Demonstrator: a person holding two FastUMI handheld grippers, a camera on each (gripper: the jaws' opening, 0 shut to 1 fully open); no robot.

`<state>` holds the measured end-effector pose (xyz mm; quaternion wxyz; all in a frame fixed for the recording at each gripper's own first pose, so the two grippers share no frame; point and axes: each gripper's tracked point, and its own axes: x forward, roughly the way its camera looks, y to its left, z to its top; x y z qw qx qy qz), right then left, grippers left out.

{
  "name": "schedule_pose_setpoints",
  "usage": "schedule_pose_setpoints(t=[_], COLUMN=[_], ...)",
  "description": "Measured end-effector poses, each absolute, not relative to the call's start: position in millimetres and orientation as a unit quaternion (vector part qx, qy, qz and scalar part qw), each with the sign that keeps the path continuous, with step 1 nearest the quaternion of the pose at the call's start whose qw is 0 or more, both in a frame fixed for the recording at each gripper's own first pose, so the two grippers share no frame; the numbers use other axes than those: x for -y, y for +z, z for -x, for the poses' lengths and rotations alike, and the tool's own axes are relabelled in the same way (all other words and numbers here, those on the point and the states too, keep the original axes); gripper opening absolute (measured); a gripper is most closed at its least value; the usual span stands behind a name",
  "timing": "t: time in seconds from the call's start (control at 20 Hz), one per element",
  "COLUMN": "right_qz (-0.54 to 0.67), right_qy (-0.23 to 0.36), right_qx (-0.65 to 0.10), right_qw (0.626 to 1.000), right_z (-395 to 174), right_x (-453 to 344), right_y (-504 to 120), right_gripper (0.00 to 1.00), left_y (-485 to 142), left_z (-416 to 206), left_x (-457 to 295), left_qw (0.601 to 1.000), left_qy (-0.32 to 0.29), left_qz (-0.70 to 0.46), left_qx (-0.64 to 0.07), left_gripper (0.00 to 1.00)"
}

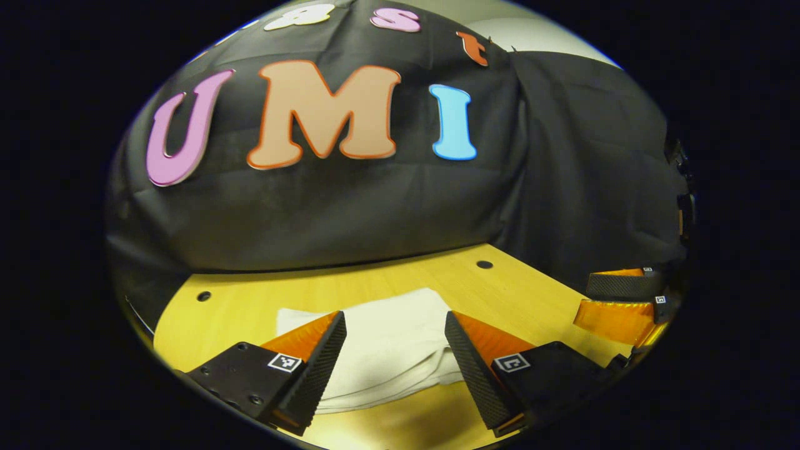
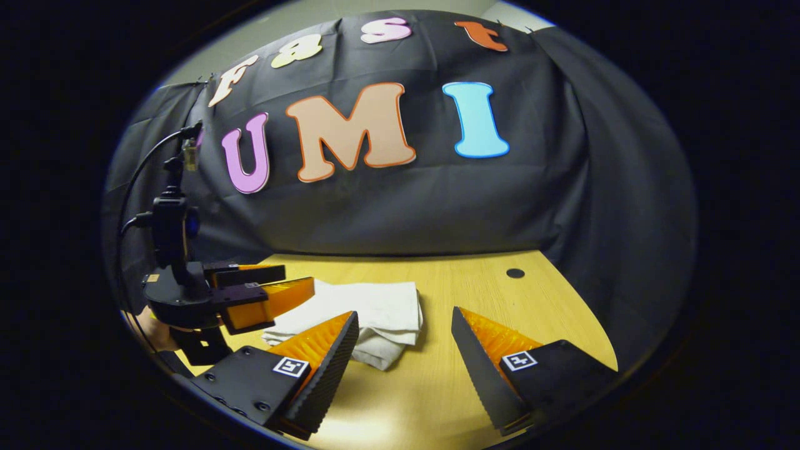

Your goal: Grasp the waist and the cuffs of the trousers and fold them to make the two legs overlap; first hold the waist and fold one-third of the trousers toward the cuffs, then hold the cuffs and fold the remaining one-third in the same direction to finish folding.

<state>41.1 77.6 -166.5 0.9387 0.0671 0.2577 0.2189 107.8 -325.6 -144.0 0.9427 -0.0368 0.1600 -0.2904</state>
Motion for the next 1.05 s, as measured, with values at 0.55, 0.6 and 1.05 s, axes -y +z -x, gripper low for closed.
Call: schedule_pose_setpoints(t=[0.55, 0.6, 1.05], right_qz=[-0.073, -0.072, -0.066], right_qy=[0.222, 0.219, 0.192], right_qx=[-0.143, -0.14, -0.111], right_qw=[0.962, 0.963, 0.973], right_z=[-20, -17, 10], right_x=[-130, -131, -129], right_y=[-60, -57, -28], right_gripper=[0.96, 0.96, 0.92], left_y=[-76, -76, -64], left_z=[-88, -84, -53], left_x=[141, 131, 83], left_qw=[0.986, 0.988, 0.993], left_qy=[-0.14, -0.13, -0.1], left_qz=[0.018, 0.02, 0.024], left_qx=[-0.085, -0.085, -0.059], left_gripper=[0.95, 0.95, 0.95])
